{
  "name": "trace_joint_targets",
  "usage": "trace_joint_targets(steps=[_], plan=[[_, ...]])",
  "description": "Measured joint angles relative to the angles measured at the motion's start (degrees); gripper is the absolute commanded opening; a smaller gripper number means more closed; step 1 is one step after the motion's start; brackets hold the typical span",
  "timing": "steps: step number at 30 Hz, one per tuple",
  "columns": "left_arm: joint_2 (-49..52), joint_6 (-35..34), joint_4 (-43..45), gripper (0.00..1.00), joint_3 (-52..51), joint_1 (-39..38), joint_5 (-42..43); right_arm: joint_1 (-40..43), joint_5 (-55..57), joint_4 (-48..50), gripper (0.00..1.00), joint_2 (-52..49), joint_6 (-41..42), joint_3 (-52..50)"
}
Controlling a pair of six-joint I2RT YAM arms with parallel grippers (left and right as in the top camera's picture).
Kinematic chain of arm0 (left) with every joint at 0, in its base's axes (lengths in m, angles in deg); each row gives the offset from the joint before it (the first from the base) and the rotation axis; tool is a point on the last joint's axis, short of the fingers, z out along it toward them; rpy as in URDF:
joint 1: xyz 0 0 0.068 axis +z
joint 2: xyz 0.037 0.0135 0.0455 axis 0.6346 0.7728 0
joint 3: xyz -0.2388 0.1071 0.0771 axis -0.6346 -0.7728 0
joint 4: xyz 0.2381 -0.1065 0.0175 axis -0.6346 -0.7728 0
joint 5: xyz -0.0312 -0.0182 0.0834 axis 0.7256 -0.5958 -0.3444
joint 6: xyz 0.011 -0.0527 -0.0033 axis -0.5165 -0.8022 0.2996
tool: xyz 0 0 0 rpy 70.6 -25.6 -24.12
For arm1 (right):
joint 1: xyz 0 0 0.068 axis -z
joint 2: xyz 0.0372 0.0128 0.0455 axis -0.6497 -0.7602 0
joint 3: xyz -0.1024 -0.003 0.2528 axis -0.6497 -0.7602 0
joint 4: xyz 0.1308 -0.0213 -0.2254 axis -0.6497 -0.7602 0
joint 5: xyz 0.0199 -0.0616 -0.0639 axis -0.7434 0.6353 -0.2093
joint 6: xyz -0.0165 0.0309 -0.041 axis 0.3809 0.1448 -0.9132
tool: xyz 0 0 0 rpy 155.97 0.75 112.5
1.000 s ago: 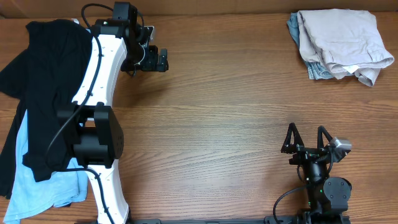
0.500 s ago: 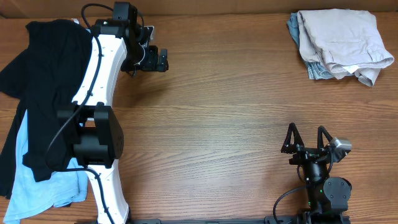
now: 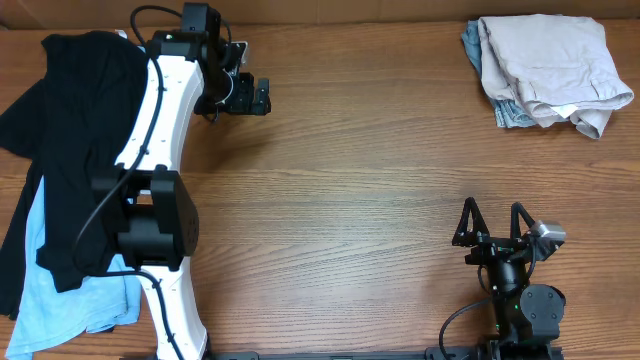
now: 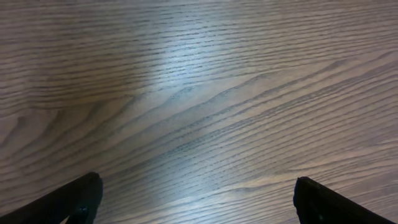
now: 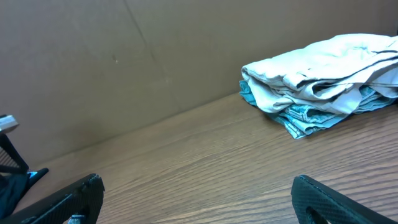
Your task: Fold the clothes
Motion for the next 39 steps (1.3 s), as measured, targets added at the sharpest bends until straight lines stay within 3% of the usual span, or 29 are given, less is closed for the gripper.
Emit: trace_joint_targets(steps=[7,15,23,31,39], plan=[[-13.11,0.00,3.96,1.00,-6.69,0.00,-0.02,0.00,0.00,0.00,1.00,0.00,0.00,0.00],[-46.07,-0.02,13.53,1.00,-35.91,1.44,-1.53,-0.02,0.02,-0.02,1.00,0.00,0.00,0.00],[-70.66,-0.04,32.57,1.00,-67.23,14.71,5.55,-0.04,0.00,0.00,1.00,0.04,0.02,0.00],[-94.79,0.00,43.32,1.00,-83.30,13.70,6.49,-0.04,0.00,-0.04,1.00,0.07,0.00,0.00],[-108.21,-0.76,57.18,1.00,-97.37,11.63,4.35,-0.04,0.00,-0.02,1.00,0.07,0.02,0.00]])
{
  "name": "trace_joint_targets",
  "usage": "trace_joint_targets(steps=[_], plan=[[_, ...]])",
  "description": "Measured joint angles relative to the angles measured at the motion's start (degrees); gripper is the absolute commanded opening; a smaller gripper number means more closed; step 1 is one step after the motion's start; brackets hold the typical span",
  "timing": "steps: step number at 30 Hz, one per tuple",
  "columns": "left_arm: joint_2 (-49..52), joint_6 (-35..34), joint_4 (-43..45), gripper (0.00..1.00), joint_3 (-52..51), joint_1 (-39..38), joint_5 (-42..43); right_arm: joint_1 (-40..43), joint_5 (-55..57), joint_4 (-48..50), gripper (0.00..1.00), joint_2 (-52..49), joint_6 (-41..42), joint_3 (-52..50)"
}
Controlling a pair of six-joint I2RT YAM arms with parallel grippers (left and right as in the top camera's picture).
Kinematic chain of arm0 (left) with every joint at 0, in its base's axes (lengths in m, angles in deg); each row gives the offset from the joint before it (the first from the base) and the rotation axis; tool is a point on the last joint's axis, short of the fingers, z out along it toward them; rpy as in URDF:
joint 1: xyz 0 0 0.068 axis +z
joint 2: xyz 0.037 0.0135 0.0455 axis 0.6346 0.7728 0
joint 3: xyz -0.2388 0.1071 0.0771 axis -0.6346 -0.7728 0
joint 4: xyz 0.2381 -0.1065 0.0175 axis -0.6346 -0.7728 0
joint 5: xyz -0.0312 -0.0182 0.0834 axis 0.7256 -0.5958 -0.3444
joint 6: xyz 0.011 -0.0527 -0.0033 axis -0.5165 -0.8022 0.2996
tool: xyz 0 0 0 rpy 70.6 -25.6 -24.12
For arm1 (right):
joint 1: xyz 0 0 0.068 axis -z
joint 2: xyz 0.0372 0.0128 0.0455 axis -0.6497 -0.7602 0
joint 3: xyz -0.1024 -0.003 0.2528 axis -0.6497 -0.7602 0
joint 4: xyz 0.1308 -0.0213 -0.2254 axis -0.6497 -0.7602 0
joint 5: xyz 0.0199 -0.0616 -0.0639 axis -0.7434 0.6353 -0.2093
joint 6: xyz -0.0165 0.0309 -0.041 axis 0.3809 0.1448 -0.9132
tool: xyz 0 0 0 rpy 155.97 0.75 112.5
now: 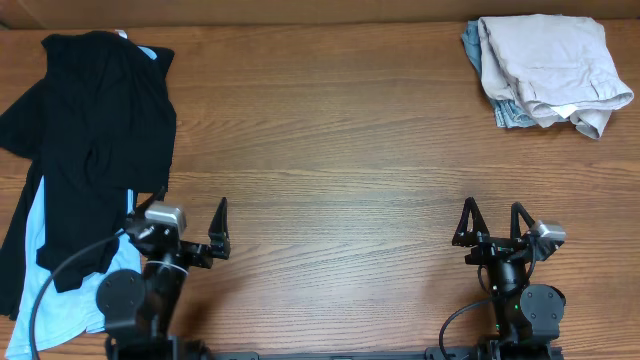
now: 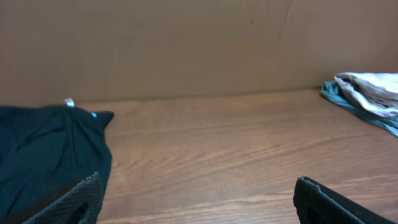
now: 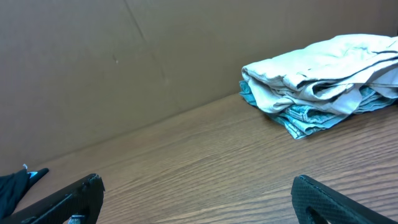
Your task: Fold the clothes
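A black garment (image 1: 95, 130) lies spread over a light blue one (image 1: 55, 290) along the table's left side; its edge shows in the left wrist view (image 2: 43, 149). A folded stack, beige cloth (image 1: 550, 60) over a teal piece (image 1: 472, 45), sits at the far right corner, and shows in the right wrist view (image 3: 323, 68). My left gripper (image 1: 190, 235) is folded back at the near left edge, open and empty. My right gripper (image 1: 492, 222) rests at the near right edge, open and empty.
A brown cardboard wall (image 3: 124, 56) runs along the table's far edge. Bare wooden tabletop (image 1: 340, 170) stretches between the left pile and the folded stack.
My left arm was stretched out to the far left with its open gripper over bare wood beside the black garment. Now it is folded back at the near left edge. The right arm has not moved.
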Motion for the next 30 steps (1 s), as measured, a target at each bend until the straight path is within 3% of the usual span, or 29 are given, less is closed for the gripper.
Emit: trace_joint_targets(steps=[8,14,23,30], plan=[[-7.78,-1.75,10.78,1.00,-8.83,-6.05,-8.20,0.00,0.00,0.02,1.00,0.00,-0.02,0.00],[-13.73,-2.32,12.68,1.00,-13.79,-6.32,-12.81,0.00,0.00,0.00,1.00,0.00,0.00,0.00],[-16.09,-2.49,13.20,1.00,-16.35,-6.32,-16.26,0.00,0.02,-0.02,1.00,0.00,-0.02,0.00],[-16.11,-2.49,4.07,1.00,-17.92,-6.32,-17.70,0.00,0.02,0.00,1.00,0.00,-0.02,0.00]])
